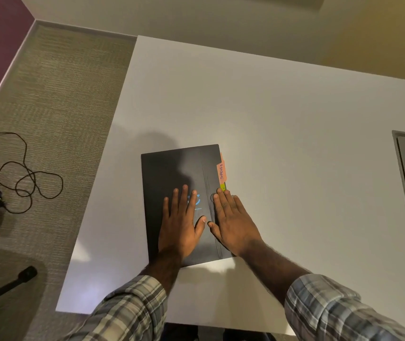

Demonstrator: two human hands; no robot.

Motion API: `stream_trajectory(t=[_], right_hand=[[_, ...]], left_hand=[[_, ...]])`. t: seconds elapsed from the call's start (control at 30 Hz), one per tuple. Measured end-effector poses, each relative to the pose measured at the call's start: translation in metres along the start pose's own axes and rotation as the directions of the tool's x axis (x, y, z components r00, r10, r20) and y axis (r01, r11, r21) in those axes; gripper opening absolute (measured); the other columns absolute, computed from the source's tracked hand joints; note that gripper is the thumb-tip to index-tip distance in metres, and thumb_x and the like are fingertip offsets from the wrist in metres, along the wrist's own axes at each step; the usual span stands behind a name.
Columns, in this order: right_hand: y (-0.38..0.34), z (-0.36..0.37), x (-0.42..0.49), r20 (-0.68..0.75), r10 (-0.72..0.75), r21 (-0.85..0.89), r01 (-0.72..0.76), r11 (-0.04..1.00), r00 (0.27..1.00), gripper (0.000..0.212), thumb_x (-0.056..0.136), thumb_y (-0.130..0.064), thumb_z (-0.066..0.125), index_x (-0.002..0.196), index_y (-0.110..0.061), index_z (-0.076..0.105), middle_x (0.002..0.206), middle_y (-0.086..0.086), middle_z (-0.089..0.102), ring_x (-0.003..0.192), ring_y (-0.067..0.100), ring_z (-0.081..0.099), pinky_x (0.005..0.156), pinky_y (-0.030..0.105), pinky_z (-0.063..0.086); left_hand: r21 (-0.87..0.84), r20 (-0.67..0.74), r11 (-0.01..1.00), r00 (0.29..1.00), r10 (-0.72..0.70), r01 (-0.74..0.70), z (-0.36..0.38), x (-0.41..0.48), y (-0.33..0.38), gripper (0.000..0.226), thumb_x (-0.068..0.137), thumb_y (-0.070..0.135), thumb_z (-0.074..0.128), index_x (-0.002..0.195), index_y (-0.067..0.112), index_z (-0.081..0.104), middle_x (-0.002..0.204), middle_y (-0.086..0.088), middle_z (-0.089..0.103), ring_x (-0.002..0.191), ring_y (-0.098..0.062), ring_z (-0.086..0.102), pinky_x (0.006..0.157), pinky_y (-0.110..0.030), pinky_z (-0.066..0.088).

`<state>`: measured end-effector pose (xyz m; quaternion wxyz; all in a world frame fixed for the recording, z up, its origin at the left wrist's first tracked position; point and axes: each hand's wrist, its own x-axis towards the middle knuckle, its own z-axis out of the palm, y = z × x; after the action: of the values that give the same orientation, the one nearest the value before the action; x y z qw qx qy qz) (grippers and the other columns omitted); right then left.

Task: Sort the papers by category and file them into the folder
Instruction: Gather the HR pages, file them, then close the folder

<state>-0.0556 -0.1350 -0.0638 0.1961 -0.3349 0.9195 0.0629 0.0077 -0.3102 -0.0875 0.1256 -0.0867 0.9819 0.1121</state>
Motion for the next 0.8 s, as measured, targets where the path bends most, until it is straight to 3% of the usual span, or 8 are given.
stream_trajectory(t=[0.13,0.33,0.53,0.63,0.7,0.77,0.8], right_hand=[[-0.006,0.001,0.002,0.007,0.037,0.021,-0.037,0.999,0.999,0.086,0.102,-0.069,0.014,0.162,-0.007,0.011,0.169,0.015,0.006,0.155,0.034,0.001,0.124,0.047,0.003],[-0.005,0.001,0.005,0.043,0.035,0.049,-0.037,0.998,0.998,0.087,0.1,-0.071,0.009,0.162,-0.01,-0.001,0.169,0.013,-0.008,0.155,0.034,-0.01,0.126,0.049,0.002],[-0.006,-0.001,0.003,0.068,0.061,0.067,-0.066,0.996,0.996,0.087,0.1,-0.07,0.01,0.162,-0.013,-0.008,0.168,0.01,-0.016,0.154,0.032,-0.017,0.127,0.05,0.003],[-0.01,-0.009,0.002,0.083,0.071,0.131,-0.082,0.988,0.994,0.086,0.102,-0.067,0.019,0.162,-0.013,-0.01,0.168,0.011,-0.019,0.155,0.032,-0.017,0.127,0.048,0.004],[-0.014,-0.015,-0.001,0.038,0.148,0.305,-0.152,0.94,0.988,0.086,0.099,-0.058,0.039,0.162,-0.011,0.005,0.17,0.016,0.0,0.156,0.037,0.009,0.125,0.048,0.022],[-0.016,-0.02,-0.005,-0.05,0.362,0.547,-0.277,0.789,0.931,0.068,0.088,-0.045,0.057,0.145,-0.016,0.036,0.15,0.014,0.037,0.129,0.034,0.047,0.104,0.046,0.048],[-0.016,-0.022,-0.007,-0.073,0.474,0.627,-0.33,0.706,0.877,0.048,0.085,-0.038,0.059,0.127,-0.018,0.047,0.131,0.01,0.049,0.112,0.032,0.054,0.091,0.044,0.052]], left_hand=[[0.01,-0.007,1.0,1.0,0.007,-0.007,-0.001,0.001,0.0,0.082,0.094,0.069,0.012,0.163,0.024,0.008,0.17,-0.009,0.002,0.157,-0.034,0.005,0.125,-0.054,0.008],[0.014,-0.017,1.0,1.0,0.005,-0.005,-0.001,0.001,0.0,0.081,0.095,0.068,0.012,0.163,0.024,0.007,0.17,-0.01,0.001,0.157,-0.034,0.005,0.125,-0.053,0.007],[0.027,-0.01,1.0,1.0,0.01,-0.01,-0.002,0.002,0.001,0.082,0.095,0.067,0.022,0.162,0.022,0.011,0.17,-0.01,0.006,0.157,-0.035,0.008,0.125,-0.053,0.007],[0.01,-0.037,1.0,0.999,0.022,-0.022,-0.006,0.0,0.0,0.08,0.096,0.062,0.042,0.16,0.019,0.023,0.168,-0.013,0.017,0.155,-0.037,0.019,0.123,-0.053,0.015],[-0.02,-0.083,0.998,0.995,-0.06,0.059,-0.01,-0.006,-0.005,0.077,0.094,0.054,0.057,0.156,0.015,0.035,0.165,-0.018,0.026,0.151,-0.039,0.028,0.121,-0.054,0.025],[-0.084,-0.125,0.97,0.964,-0.236,0.227,-0.016,-0.016,-0.011,0.076,0.09,0.048,0.065,0.151,0.01,0.042,0.161,-0.024,0.03,0.146,-0.043,0.034,0.117,-0.054,0.031],[-0.131,-0.126,0.941,0.936,-0.329,0.313,-0.02,-0.02,-0.015,0.077,0.087,0.047,0.068,0.15,0.009,0.044,0.159,-0.026,0.032,0.143,-0.044,0.037,0.114,-0.054,0.034]])
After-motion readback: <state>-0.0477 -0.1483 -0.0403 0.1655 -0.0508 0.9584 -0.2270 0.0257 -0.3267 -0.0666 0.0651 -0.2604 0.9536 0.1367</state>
